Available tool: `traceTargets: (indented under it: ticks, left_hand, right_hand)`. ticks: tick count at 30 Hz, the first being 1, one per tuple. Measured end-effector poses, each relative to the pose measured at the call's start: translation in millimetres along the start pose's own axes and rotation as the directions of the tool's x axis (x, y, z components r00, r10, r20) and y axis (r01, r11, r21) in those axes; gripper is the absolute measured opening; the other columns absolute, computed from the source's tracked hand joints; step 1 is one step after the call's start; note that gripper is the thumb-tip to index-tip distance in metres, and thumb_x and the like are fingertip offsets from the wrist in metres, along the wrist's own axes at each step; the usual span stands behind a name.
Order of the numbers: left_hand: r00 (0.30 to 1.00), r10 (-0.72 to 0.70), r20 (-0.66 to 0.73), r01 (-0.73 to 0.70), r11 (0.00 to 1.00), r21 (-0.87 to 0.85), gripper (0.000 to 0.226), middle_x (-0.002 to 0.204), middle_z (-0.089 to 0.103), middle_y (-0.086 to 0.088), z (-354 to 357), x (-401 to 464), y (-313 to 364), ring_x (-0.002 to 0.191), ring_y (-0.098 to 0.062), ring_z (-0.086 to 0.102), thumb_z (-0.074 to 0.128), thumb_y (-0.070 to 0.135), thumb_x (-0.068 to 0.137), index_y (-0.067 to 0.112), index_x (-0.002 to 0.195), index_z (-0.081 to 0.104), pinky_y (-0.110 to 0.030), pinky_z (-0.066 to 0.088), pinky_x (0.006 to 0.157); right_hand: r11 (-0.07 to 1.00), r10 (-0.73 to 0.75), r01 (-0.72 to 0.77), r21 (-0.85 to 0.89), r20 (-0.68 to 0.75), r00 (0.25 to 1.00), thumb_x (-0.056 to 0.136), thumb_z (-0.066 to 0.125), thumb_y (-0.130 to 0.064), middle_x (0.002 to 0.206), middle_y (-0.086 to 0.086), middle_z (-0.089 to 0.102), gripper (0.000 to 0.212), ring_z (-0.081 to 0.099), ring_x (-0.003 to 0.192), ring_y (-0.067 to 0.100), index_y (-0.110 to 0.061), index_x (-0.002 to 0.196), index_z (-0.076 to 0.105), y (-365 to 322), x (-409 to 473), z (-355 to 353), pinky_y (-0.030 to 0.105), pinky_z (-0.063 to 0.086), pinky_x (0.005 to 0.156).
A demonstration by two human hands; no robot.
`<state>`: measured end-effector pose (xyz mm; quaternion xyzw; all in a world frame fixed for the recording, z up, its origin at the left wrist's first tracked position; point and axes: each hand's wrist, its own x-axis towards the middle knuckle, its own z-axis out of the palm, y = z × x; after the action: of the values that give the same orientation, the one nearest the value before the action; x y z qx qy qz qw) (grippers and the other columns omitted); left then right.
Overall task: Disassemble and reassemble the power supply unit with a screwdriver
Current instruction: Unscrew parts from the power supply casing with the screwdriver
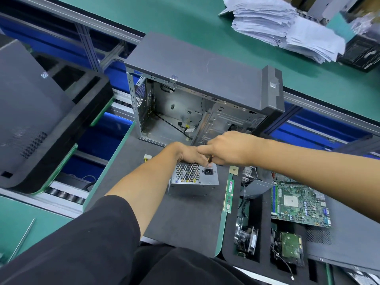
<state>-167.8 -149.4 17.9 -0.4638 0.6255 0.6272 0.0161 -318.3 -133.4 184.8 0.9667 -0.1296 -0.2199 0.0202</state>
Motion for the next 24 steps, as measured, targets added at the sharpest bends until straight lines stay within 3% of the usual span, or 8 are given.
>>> traceTargets:
  ticks: [2, 7, 10, 15, 18, 21, 22, 24]
  left_hand:
    - [0.999, -0.033, 0.029, 0.032, 0.999, 0.012, 0.052, 0.138, 0.058, -0.004, -0.1, -1.8, 1.7, 0.125, -0.020, 0.050, 0.059, 0.044, 0.101, 0.006, 0.137, 0.058, -0.032, 0.038, 0.105]
    - [1.000, -0.002, 0.002, 0.002, 0.998, 0.065, 0.060, 0.137, 0.059, -0.008, 0.7, -2.9, 5.0, 0.125, -0.024, 0.052, 0.062, 0.048, 0.098, 0.001, 0.135, 0.060, -0.045, 0.036, 0.117]
    - [1.000, 0.011, -0.025, -0.009, 0.999, 0.053, 0.059, 0.121, 0.059, -0.005, 1.3, 0.4, 2.3, 0.113, -0.022, 0.052, 0.065, 0.045, 0.097, -0.003, 0.131, 0.061, -0.046, 0.038, 0.115]
    - [0.999, -0.003, -0.032, 0.003, 1.000, -0.015, 0.050, 0.124, 0.067, -0.005, 1.4, 0.3, 0.3, 0.118, -0.023, 0.059, 0.068, 0.046, 0.094, 0.006, 0.124, 0.069, -0.036, 0.045, 0.105]
    - [0.999, -0.027, -0.047, 0.026, 0.999, -0.020, 0.039, 0.104, 0.068, 0.005, -0.3, 0.1, 1.1, 0.096, -0.010, 0.059, 0.068, 0.042, 0.096, 0.009, 0.116, 0.071, -0.022, 0.047, 0.081]
    - [0.996, -0.050, -0.069, 0.048, 0.998, -0.032, 0.019, 0.085, 0.072, 0.012, -1.5, -1.8, -2.0, 0.087, -0.012, 0.060, 0.064, 0.029, 0.100, 0.012, 0.104, 0.069, -0.015, 0.051, 0.066]
    - [0.995, -0.057, -0.078, 0.052, 0.997, -0.055, 0.013, 0.085, 0.073, 0.011, -1.2, -4.1, -2.2, 0.090, -0.015, 0.062, 0.063, 0.026, 0.100, 0.014, 0.103, 0.068, -0.016, 0.053, 0.068]
    - [0.997, -0.024, -0.079, 0.018, 0.997, -0.074, 0.026, 0.119, 0.070, -0.001, -0.7, -6.0, -1.5, 0.117, -0.021, 0.059, 0.064, 0.025, 0.099, 0.011, 0.121, 0.064, -0.028, 0.050, 0.098]
  right_hand:
    - [0.988, 0.128, -0.124, 0.090, -0.044, 0.991, 0.093, 0.047, -0.022, 0.069, 0.003, 0.051, 0.013, 0.048, 0.062, 0.032, -0.025, 0.097, 0.035, -7.3, 2.7, 6.2, 0.035, 0.035, 0.055]
    - [0.940, 0.286, -0.265, 0.214, -0.073, 0.955, 0.089, 0.051, -0.014, 0.063, 0.000, 0.043, 0.020, 0.044, 0.064, 0.032, -0.024, 0.092, 0.034, -13.5, 11.6, 7.8, 0.036, 0.036, 0.056]
    - [0.924, 0.323, -0.296, 0.241, -0.079, 0.943, 0.088, 0.052, -0.013, 0.065, 0.000, 0.045, 0.019, 0.044, 0.064, 0.030, -0.023, 0.091, 0.036, -15.9, 11.7, 7.9, 0.036, 0.037, 0.058]
    - [0.895, 0.366, -0.330, 0.301, -0.069, 0.928, 0.087, 0.050, -0.014, 0.063, 0.000, 0.044, 0.020, 0.040, 0.054, 0.021, -0.025, 0.085, 0.033, -14.4, 8.3, 7.9, 0.034, 0.027, 0.050]
    - [0.908, 0.293, -0.268, 0.321, -0.032, 0.956, 0.086, 0.055, -0.023, 0.063, -0.008, 0.047, 0.018, 0.045, 0.056, 0.012, -0.028, 0.083, 0.037, -10.9, 5.6, 1.2, 0.031, 0.026, 0.048]
    - [0.912, 0.134, -0.129, 0.388, 0.014, 0.991, 0.082, 0.059, -0.028, 0.065, -0.009, 0.057, 0.014, 0.056, 0.055, 0.007, -0.028, 0.085, 0.046, -5.6, 3.2, -8.7, 0.029, 0.038, 0.049]
    - [0.933, 0.087, -0.086, 0.349, 0.015, 0.996, 0.082, 0.060, -0.028, 0.066, -0.008, 0.058, 0.015, 0.056, 0.054, 0.008, -0.029, 0.087, 0.046, -3.9, 2.1, -10.1, 0.029, 0.038, 0.049]
    - [0.991, 0.024, -0.019, 0.136, -0.030, 0.999, 0.085, 0.056, -0.031, 0.064, -0.006, 0.055, 0.013, 0.050, 0.055, 0.016, -0.032, 0.093, 0.045, -2.1, 1.2, -9.5, 0.028, 0.029, 0.047]
